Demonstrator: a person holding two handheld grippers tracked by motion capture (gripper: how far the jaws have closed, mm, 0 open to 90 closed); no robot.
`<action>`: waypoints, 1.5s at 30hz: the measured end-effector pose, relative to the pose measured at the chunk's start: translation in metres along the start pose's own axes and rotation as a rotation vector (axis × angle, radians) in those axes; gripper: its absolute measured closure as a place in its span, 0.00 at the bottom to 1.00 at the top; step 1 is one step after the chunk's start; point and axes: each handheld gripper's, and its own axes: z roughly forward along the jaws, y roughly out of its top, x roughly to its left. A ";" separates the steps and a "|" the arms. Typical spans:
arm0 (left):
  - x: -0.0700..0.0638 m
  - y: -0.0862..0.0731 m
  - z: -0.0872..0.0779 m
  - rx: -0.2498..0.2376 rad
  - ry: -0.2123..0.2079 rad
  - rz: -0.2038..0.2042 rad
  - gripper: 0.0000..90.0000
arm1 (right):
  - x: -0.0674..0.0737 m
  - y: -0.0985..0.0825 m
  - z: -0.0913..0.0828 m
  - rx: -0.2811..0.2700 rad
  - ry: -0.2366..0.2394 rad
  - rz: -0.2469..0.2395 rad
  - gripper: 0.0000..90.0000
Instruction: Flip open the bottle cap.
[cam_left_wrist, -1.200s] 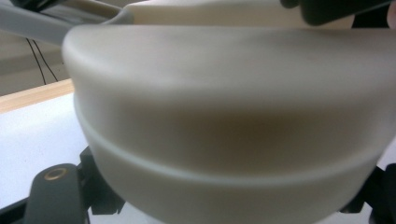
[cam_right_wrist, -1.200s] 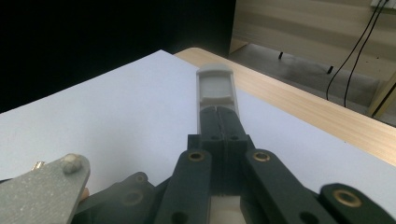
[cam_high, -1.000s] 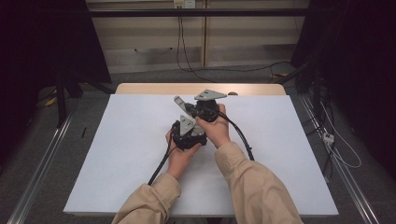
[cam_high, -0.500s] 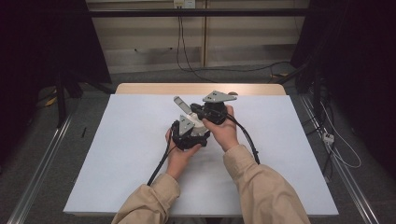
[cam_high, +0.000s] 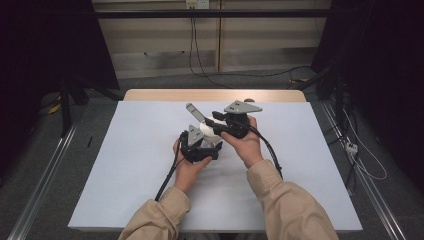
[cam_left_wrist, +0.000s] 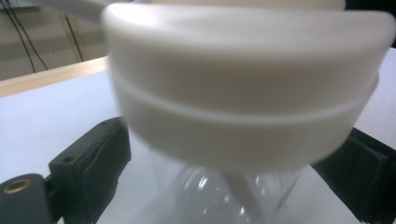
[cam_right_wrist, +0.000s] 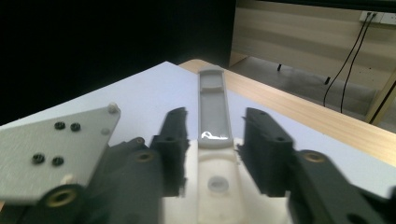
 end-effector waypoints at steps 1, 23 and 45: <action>0.001 -0.001 -0.003 0.002 -0.001 -0.003 0.07 | -0.001 -0.001 -0.003 -0.002 -0.002 0.006 0.60; 0.020 -0.006 -0.073 0.020 -0.062 0.003 0.06 | -0.015 -0.041 -0.071 0.003 -0.027 0.005 0.26; 0.050 -0.021 -0.139 0.033 -0.066 0.009 0.07 | -0.020 -0.091 -0.124 0.035 -0.068 -0.039 0.18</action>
